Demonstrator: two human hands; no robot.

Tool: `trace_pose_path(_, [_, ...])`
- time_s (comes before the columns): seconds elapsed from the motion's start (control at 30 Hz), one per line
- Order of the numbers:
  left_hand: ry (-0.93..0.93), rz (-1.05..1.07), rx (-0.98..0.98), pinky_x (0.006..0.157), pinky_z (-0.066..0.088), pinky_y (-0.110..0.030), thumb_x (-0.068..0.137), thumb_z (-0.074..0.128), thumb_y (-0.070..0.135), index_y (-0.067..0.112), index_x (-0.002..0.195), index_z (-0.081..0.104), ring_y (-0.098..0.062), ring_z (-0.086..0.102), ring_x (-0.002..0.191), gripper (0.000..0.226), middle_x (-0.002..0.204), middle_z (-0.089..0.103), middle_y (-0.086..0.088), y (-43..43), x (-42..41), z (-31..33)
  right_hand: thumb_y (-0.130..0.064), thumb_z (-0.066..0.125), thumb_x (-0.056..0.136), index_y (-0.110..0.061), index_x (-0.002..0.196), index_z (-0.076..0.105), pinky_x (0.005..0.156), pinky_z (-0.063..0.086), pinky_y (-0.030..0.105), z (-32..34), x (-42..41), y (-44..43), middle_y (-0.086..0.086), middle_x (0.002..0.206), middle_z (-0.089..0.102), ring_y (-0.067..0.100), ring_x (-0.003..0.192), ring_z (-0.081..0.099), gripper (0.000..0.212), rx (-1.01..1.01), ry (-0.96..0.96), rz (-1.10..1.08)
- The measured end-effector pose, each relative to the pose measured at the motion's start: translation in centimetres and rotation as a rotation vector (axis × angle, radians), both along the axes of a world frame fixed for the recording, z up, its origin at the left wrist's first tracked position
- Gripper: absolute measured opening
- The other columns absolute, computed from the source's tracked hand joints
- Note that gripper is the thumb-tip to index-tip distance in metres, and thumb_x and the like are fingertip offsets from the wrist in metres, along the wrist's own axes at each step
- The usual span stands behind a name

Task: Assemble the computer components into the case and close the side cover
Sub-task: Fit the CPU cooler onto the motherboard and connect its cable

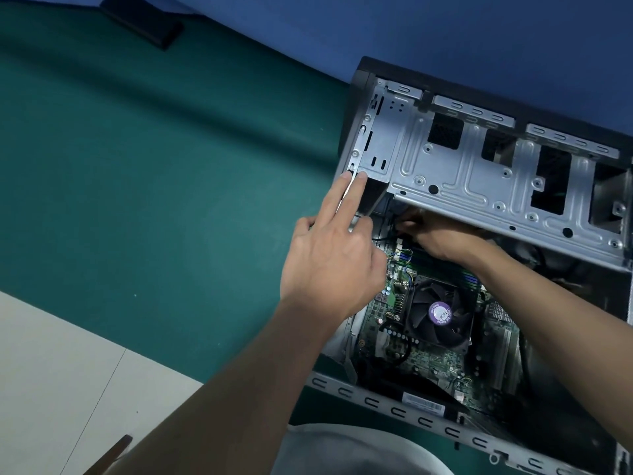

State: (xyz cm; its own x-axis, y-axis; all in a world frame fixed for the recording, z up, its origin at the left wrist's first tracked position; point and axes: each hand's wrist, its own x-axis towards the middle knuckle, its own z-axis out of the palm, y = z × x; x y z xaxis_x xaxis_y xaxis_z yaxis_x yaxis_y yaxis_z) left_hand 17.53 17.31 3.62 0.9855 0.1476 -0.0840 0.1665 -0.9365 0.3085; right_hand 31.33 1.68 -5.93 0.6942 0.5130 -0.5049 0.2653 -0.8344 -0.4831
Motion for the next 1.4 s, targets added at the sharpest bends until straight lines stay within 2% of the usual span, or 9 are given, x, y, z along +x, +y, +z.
trace_pose_path(0.1, [-0.002,0.000,-0.006,0.089,0.042,-0.038,0.087,0.044,0.034,0.015,0.101,0.068,-0.011,0.007,0.148,0.034,0.161,0.017,0.001,0.0,0.0,0.0,-0.016,0.048,0.099,-0.009,0.114,0.066,0.089,0.042,0.028,-0.2,0.2,-0.1,0.006,0.115,0.064,0.022,0.094,0.059,0.023,-0.024,-0.008,0.021])
trace_pose_path(0.3, [-0.007,0.002,-0.014,0.091,0.041,-0.039,0.088,0.043,0.034,0.015,0.103,0.068,-0.010,0.006,0.148,0.035,0.162,0.016,0.002,0.0,0.0,0.0,-0.004,0.049,0.093,-0.011,0.116,0.064,0.098,0.045,0.037,0.0,0.2,0.2,0.010,0.121,0.063,0.030,0.105,0.058,0.028,-0.120,-0.057,0.146])
trace_pose_path(0.5, [-0.013,0.000,-0.014,0.089,0.041,-0.039,0.087,0.044,0.034,0.014,0.102,0.068,-0.011,0.008,0.148,0.034,0.161,0.018,0.001,0.0,0.0,0.0,-0.002,0.047,0.092,-0.006,0.114,0.062,0.089,0.049,0.033,0.0,0.0,0.6,0.015,0.115,0.063,0.032,0.097,0.058,0.027,-0.154,-0.076,0.159])
trace_pose_path(0.63, [-0.008,0.000,-0.011,0.089,0.041,-0.039,0.088,0.043,0.034,0.014,0.102,0.068,-0.011,0.007,0.148,0.035,0.161,0.017,0.001,0.0,0.0,0.0,-0.004,0.049,0.093,-0.010,0.113,0.064,0.083,0.043,0.026,0.2,-0.2,0.4,0.012,0.118,0.064,0.027,0.094,0.057,0.025,-0.089,-0.091,0.129])
trace_pose_path(0.8, [0.000,0.007,-0.016,0.090,0.041,-0.040,0.088,0.043,0.034,0.014,0.100,0.068,-0.010,0.005,0.148,0.034,0.161,0.017,0.002,0.0,0.0,0.2,-0.006,0.048,0.095,-0.012,0.120,0.062,0.087,0.047,0.028,0.0,-0.2,0.4,0.010,0.120,0.063,0.025,0.098,0.059,0.030,-0.098,-0.042,0.081])
trace_pose_path(0.93, [-0.011,0.010,-0.023,0.089,0.042,-0.040,0.087,0.044,0.033,0.013,0.097,0.068,-0.010,0.007,0.148,0.032,0.161,0.019,0.002,-0.1,0.0,0.2,-0.004,0.048,0.092,-0.008,0.117,0.062,0.080,0.048,0.028,-0.2,-0.2,0.5,0.010,0.112,0.064,0.025,0.089,0.057,0.028,-0.139,-0.049,0.022])
trace_pose_path(1.0, [-0.011,0.011,-0.022,0.088,0.042,-0.039,0.087,0.044,0.032,0.013,0.096,0.068,-0.010,0.007,0.148,0.032,0.161,0.019,0.002,-0.1,0.0,0.3,-0.003,0.049,0.091,-0.009,0.115,0.063,0.082,0.045,0.027,0.0,-0.2,0.6,0.004,0.111,0.062,0.024,0.092,0.056,0.028,-0.133,-0.054,0.058])
trace_pose_path(1.2, [-0.006,0.009,-0.018,0.087,0.042,-0.038,0.087,0.043,0.033,0.014,0.098,0.068,-0.010,0.006,0.148,0.034,0.161,0.018,0.003,0.0,0.0,0.1,-0.007,0.053,0.090,-0.015,0.106,0.065,0.085,0.045,0.031,-0.6,0.2,0.8,0.009,0.111,0.064,0.025,0.091,0.056,0.022,-0.114,-0.082,0.088])
trace_pose_path(1.4, [-0.010,0.010,-0.021,0.088,0.042,-0.040,0.088,0.044,0.033,0.013,0.095,0.068,-0.010,0.007,0.148,0.032,0.161,0.018,0.002,-0.1,0.0,0.1,-0.009,0.049,0.092,-0.008,0.106,0.064,0.089,0.050,0.039,-0.6,0.3,0.9,0.013,0.106,0.065,0.029,0.092,0.060,0.021,-0.187,-0.033,0.053])
